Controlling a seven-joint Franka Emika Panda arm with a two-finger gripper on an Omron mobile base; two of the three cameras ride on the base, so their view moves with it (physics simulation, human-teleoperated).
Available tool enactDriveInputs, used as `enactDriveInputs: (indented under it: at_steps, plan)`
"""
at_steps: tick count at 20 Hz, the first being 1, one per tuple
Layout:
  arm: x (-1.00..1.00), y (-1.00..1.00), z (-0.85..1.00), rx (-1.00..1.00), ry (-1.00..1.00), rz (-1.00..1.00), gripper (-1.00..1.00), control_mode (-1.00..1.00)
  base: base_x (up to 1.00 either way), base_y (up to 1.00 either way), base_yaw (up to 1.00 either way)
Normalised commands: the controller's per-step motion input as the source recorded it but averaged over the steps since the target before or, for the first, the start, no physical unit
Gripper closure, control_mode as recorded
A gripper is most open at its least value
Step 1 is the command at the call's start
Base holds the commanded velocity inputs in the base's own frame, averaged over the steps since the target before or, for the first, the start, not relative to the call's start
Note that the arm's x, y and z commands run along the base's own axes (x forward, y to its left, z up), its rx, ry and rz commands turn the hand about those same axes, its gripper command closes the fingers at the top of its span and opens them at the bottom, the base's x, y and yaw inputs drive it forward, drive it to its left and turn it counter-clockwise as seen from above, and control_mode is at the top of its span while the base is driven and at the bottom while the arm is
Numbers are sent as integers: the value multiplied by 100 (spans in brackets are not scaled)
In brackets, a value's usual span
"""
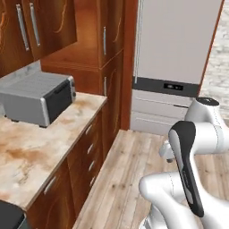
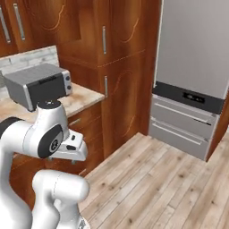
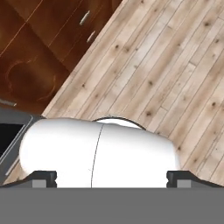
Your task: Navigate to the fridge.
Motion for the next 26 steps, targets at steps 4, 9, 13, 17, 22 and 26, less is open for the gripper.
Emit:
enactDriveInputs:
  at_steps: [4,9,13,17,22,26]
  plan:
    - [0,0,0,0,0,0,-100,100,68,-31,-41]
    - [0,0,0,0,0,0,-100,100,78,-21,-37]
    - [0,0,0,0,0,0,-100,100,69,-14,-39]
    - [0,0,0,0,0,0,-100,100,54,-3,-41]
    - [0,0,0,0,0,0,-100,100,57,18,-24]
    - [0,0,0,0,0,0,-100,100,81,19,-4]
